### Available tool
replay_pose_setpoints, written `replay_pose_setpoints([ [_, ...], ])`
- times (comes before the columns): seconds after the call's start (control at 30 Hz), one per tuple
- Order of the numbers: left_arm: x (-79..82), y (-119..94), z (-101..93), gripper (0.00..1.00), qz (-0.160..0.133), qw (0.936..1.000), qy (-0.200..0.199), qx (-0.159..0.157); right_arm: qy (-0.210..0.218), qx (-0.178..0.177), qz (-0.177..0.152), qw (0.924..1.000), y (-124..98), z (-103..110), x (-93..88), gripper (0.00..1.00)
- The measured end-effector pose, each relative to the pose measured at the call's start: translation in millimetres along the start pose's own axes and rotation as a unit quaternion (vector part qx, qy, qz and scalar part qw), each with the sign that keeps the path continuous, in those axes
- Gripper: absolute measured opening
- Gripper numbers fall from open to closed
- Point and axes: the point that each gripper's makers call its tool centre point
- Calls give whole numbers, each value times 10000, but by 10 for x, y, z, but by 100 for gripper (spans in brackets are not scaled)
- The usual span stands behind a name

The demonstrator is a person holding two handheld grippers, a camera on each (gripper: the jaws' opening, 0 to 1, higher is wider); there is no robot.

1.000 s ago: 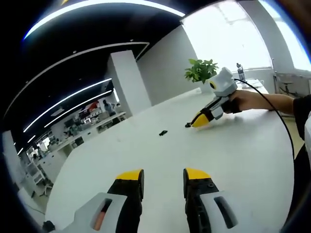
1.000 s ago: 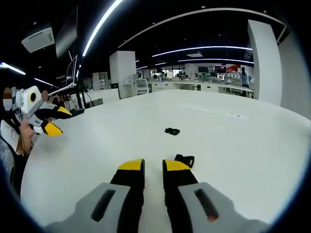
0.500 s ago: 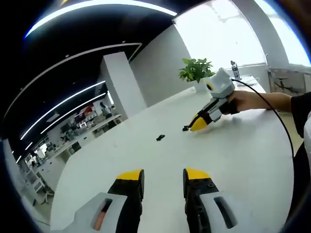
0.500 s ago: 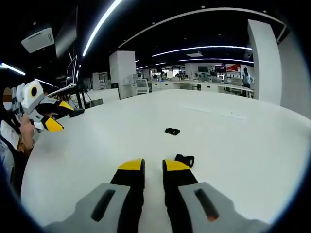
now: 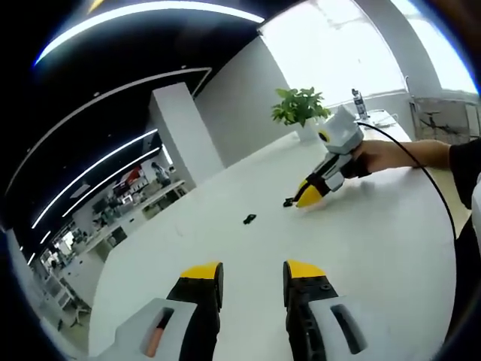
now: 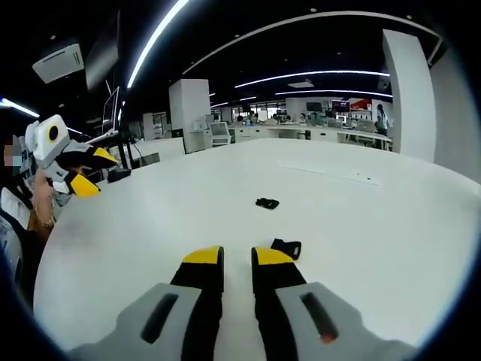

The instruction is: Snap the two parts of the plastic buckle together until the buckle closes and remains connected.

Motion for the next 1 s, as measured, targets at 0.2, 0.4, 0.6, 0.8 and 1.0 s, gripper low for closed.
replay_pose_setpoints([
  [0.2,-8,67,0,32,68,9999,-3,-84,41,18,-36,10000,0,9,9,15],
  [0.4,8,122,27,32,134,9998,84,-102,39,29,-33,10000,3,18,14,15],
  [0.6,46,167,37,32,150,9997,94,-154,49,17,-13,10000,3,10,5,15],
  [0.8,49,210,21,32,210,9994,138,-245,93,40,14,9999,10,26,-17,15],
  [1.0,57,226,45,32,251,9992,197,-242,77,13,14,10000,0,21,-11,15],
])
Point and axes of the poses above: the point that each gripper's makers call its tool centre point, and the gripper's own axes: y roughly forward along the fingers, z roughly to its left, x roughly out of its top, and after that the axes turned 12 degrees about x, right-handed
